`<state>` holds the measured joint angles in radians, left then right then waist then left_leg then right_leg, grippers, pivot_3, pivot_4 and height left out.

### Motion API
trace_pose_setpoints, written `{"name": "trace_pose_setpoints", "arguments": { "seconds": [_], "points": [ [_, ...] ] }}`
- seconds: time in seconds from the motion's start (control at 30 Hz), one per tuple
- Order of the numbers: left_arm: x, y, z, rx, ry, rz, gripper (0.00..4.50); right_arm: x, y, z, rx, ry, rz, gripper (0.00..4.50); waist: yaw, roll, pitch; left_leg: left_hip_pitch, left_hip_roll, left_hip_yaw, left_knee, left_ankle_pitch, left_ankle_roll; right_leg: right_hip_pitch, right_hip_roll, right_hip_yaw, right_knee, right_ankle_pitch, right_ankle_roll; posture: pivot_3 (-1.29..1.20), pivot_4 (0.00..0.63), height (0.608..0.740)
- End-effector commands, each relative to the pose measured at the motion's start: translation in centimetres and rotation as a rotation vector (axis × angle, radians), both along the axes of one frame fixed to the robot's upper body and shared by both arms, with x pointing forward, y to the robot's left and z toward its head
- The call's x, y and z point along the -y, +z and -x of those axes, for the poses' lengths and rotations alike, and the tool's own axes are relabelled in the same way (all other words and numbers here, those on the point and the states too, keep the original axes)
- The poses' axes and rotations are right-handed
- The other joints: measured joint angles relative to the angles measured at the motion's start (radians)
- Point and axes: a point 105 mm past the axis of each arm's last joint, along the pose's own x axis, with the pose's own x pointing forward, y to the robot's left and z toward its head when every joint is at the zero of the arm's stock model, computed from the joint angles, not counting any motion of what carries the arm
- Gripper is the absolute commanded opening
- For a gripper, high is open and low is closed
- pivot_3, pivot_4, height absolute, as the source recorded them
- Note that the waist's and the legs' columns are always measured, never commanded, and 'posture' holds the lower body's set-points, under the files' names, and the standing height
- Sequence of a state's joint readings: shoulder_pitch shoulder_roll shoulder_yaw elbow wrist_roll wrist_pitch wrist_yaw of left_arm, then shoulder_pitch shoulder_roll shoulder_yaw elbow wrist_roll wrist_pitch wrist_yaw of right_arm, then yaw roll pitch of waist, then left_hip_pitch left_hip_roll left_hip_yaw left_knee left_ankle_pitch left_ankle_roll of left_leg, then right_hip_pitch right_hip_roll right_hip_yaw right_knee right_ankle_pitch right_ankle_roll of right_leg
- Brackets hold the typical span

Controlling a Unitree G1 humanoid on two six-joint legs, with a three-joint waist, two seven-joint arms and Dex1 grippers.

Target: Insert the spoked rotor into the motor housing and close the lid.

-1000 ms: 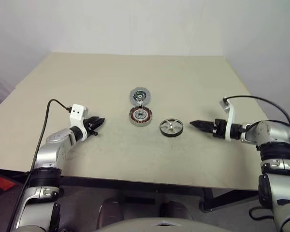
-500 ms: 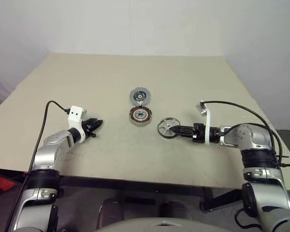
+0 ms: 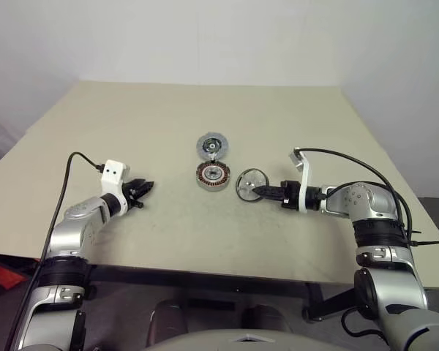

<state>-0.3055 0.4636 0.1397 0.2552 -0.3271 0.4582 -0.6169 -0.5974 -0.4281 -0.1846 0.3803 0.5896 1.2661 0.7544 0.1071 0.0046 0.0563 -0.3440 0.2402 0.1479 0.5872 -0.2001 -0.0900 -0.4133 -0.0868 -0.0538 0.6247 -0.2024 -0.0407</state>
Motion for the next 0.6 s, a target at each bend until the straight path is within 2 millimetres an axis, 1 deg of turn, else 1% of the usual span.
{"name": "trace_pose_setpoints", "arguments": {
  "seconds": [0.03, 0.1, 0.2, 0.23, 0.3, 0.37, 0.43, 0.6],
  "points": [
    [0.1, 1.5, -0.3, 0.058, -0.011, -0.021, 1.69, -0.6, 3.1, -1.1, 0.048, -0.022, -0.105, 0.54, -0.001, 0.000, 0.000, 0.000, 0.000, 0.000, 0.000, 0.000, 0.000, 0.000, 0.000, 0.000, 0.000, 0.000, 0.000, 0.00, 0.000, 0.740],
    [0.1, 1.5, -0.3, 0.058, -0.012, -0.022, 1.69, -1.3, 4.1, -1.2, 0.048, -0.013, -0.151, 0.54, -0.002, 0.000, 0.000, 0.000, 0.000, 0.000, 0.000, 0.000, 0.000, 0.000, 0.000, 0.000, 0.000, 0.000, 0.000, 0.00, 0.000, 0.740],
    [0.1, 1.6, -0.4, 0.058, -0.015, -0.023, 1.69, -3.1, 5.9, -1.6, 0.026, 0.003, -0.247, 0.54, -0.008, 0.000, 0.000, 0.000, 0.000, 0.000, -0.002, 0.000, 0.000, -0.002, 0.001, 0.000, -0.001, 0.000, 0.000, 0.00, 0.000, 0.740],
    [0.1, 1.6, -0.4, 0.059, -0.016, -0.023, 1.69, -4.0, 6.6, -1.8, 0.016, 0.012, -0.284, 0.54, -0.009, 0.000, 0.000, 0.000, 0.000, 0.000, -0.003, 0.000, -0.001, -0.003, 0.001, 0.000, 0.000, 0.000, 0.000, 0.00, 0.000, 0.740],
    [0.3, 1.6, -0.5, 0.061, -0.018, -0.023, 1.69, -5.7, 7.1, -2.1, -0.012, 0.017, -0.323, 0.54, -0.011, 0.000, 0.000, 0.000, 0.001, 0.000, -0.005, 0.001, -0.002, -0.004, 0.002, 0.000, 0.000, 0.000, 0.000, 0.00, 0.000, 0.740],
    [0.3, 1.7, -0.6, 0.063, -0.018, -0.023, 1.69, -7.2, 6.8, -2.4, -0.045, 0.008, -0.329, 0.54, -0.010, 0.000, 0.000, 0.000, 0.001, 0.000, -0.007, 0.002, -0.004, -0.005, 0.002, 0.000, 0.000, 0.000, 0.000, 0.00, 0.000, 0.740],
    [0.3, 1.8, -0.6, 0.068, -0.017, -0.023, 1.69, -9.0, 5.9, -2.4, -0.093, -0.002, -0.328, 0.54, -0.009, 0.000, 0.000, -0.001, 0.001, 0.000, -0.008, 0.003, -0.004, -0.005, 0.002, 0.000, -0.001, 0.000, 0.000, 0.00, 0.000, 0.740],
    [0.1, 1.9, -0.5, 0.074, -0.010, -0.029, 1.69, -11.1, 5.2, -1.9, -0.131, 0.000, -0.339, 0.54, -0.006, 0.000, 0.000, -0.002, -0.001, 0.000, -0.008, 0.003, -0.004, -0.008, 0.001, 0.000, -0.002, 0.000, 0.000, 0.00, 0.000, 0.740]
  ]
}}
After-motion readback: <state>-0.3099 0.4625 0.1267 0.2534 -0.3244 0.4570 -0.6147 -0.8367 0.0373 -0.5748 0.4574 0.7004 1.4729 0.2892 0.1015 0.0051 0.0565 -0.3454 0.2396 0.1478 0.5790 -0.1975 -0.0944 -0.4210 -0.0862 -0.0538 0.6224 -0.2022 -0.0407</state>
